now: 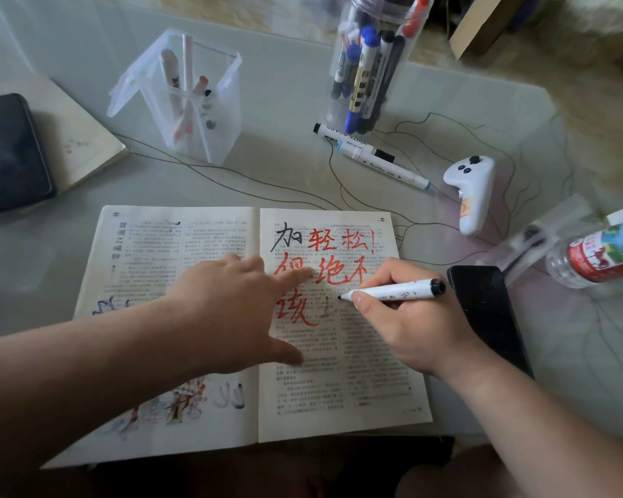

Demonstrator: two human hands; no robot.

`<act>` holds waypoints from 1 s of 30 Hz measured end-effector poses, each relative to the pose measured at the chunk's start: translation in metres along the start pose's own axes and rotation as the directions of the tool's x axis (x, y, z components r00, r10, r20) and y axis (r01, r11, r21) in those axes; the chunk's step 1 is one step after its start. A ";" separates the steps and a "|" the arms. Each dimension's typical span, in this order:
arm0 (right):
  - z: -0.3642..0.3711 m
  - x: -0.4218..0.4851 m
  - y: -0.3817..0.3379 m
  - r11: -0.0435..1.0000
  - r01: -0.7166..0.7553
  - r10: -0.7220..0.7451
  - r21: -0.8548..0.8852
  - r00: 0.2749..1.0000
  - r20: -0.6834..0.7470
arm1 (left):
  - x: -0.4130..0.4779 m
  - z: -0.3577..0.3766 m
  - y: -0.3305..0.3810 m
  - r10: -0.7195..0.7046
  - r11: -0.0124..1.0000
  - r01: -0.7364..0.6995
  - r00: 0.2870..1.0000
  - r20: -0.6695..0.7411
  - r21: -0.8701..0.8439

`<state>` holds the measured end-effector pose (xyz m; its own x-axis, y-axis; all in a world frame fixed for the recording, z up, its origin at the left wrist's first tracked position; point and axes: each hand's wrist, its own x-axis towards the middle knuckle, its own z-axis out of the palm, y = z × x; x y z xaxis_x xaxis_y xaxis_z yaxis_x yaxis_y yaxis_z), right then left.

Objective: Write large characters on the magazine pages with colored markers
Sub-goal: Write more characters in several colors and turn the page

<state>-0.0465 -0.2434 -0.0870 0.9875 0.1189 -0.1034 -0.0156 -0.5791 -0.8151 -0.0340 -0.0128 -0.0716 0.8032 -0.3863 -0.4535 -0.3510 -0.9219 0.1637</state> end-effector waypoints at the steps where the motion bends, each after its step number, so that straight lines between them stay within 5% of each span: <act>1: 0.000 0.000 0.000 1.000 0.000 0.000 0.003 1.000 0.006 | 0.000 0.000 0.000 -0.003 1.000 0.003 1.000 0.000 -0.002; 6: -0.002 0.000 -0.005 0.997 -0.066 0.069 -0.033 0.992 0.103 | 0.000 -0.001 0.002 -0.008 1.000 0.008 1.000 0.003 0.003; 12: 0.000 0.005 -0.002 0.995 -0.045 0.048 -0.086 0.998 0.039 | -0.001 -0.001 0.002 -0.004 1.000 0.004 1.000 0.005 0.004; 21: -0.003 0.005 0.004 0.998 -0.038 0.041 0.057 0.998 -0.053 | 0.000 0.000 0.000 0.006 1.000 -0.006 1.000 0.008 0.001; 30: -0.001 0.004 -0.003 0.999 -0.042 0.042 -0.035 0.999 0.005 | -0.001 0.001 0.001 0.003 1.000 -0.003 1.000 0.005 0.011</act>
<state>-0.0426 -0.2416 -0.0843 0.9852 0.0983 -0.1402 -0.0513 -0.6114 -0.7896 -0.0353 -0.0138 -0.0718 0.7998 -0.3890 -0.4571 -0.3590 -0.9204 0.1552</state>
